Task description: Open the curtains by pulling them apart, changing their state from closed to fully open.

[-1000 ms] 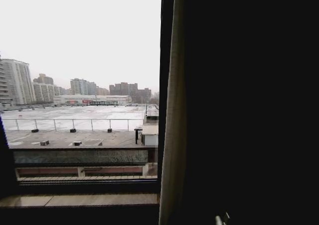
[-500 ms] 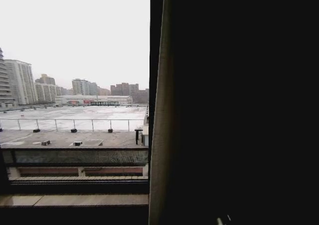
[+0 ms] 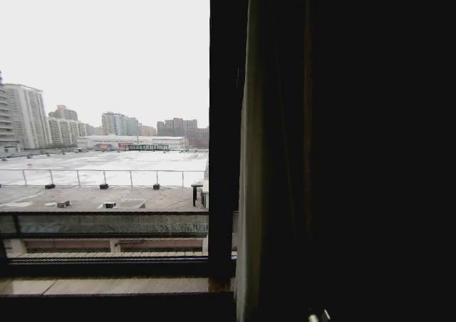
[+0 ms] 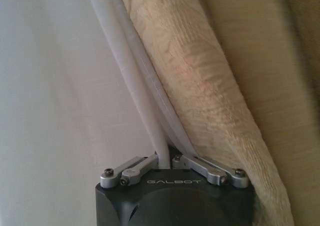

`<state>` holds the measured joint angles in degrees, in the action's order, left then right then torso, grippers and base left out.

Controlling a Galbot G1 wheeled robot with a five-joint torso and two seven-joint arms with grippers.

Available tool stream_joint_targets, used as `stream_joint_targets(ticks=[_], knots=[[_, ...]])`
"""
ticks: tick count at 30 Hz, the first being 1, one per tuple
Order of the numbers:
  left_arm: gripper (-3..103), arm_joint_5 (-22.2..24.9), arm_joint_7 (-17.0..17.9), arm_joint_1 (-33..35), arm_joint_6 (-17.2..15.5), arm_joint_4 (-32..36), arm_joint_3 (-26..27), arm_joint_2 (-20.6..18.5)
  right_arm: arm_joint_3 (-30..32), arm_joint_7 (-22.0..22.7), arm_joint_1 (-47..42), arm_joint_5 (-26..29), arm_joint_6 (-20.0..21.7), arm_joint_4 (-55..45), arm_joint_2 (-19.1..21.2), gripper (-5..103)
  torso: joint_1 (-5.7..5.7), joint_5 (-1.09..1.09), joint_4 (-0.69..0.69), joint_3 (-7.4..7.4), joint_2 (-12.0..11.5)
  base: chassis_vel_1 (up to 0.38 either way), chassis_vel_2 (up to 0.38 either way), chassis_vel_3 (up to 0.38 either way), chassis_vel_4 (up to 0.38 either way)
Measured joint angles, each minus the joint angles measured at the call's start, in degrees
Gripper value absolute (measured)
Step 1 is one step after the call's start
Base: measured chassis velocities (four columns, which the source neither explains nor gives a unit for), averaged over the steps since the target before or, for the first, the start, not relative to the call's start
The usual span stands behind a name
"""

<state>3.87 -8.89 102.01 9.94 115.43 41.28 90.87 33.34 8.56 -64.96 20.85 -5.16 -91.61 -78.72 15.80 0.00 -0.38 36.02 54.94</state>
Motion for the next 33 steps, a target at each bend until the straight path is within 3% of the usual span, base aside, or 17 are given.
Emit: stream_joint_targets(ticks=[11,21,22,23,25,28,29,31,33], knots=[[100,0.0,-0.1,0.3,0.0,0.2,0.0,-0.2,2.3,0.1,9.1,2.8,0.9,9.8,0.0,0,0.01,-0.01,0.0,0.0,0.0,0.0,0.0,0.0,0.0],[100,0.1,-0.1,0.3,0.0,0.3,0.1,-0.6,3.9,-1.8,5.3,1.8,-0.4,9.0,0.0,0,0.01,0.01,-0.01,0.01,0.0,0.0,0.0,0.0,0.0],[100,0.1,-0.1,0.2,0.0,0.1,0.0,-0.5,3.9,-2.1,4.0,1.5,-0.4,8.0,0.0,5,0.02,0.16,-0.11,0.04,0.0,0.0,0.0,0.0,0.0],[100,0.1,-0.1,0.2,0.0,0.1,0.0,-0.5,3.9,-2.1,4.0,1.5,-0.4,8.0,0.0,5,0.02,0.16,-0.11,0.04,0.0,0.0,0.0,0.0,0.0],[100,0.0,-0.2,0.1,0.0,-0.1,-0.3,-0.3,3.9,-3.1,1.4,0.3,-1.8,4.6,0.0,17,0.03,-0.01,-0.04,0.02,0.0,-0.001,-0.013,-0.026,-0.002],[100,0.0,-0.2,0.0,0.0,-0.1,-0.3,-0.2,3.7,-4.8,-1.3,-0.5,-2.5,1.5,0.0,22,0.03,0.02,-0.01,0.02,0.0,0.0,0.0,0.0,0.0],[100,0.0,-0.2,0.0,0.0,-0.1,-0.2,-0.3,3.5,-6.0,-3.4,-1.1,-3.0,-0.8,0.0,33,0.02,0.02,-0.02,0.01,0.0,0.0,0.0,0.0,0.0],[100,0.1,-0.2,0.0,0.0,-0.1,-0.2,-0.3,3.3,-6.3,-4.3,-1.6,-3.3,-1.8,0.0,33,0.02,-0.01,-0.02,0.0,0.0,0.0,0.0,0.0,0.0],[100,0.2,-0.2,0.0,0.0,-0.1,0.2,-0.4,2.8,-7.6,-7.5,-3.7,-4.3,-5.4,0.0,43,0.02,0.0,-0.01,0.0,0.0,0.0,0.0,0.0,0.0]])
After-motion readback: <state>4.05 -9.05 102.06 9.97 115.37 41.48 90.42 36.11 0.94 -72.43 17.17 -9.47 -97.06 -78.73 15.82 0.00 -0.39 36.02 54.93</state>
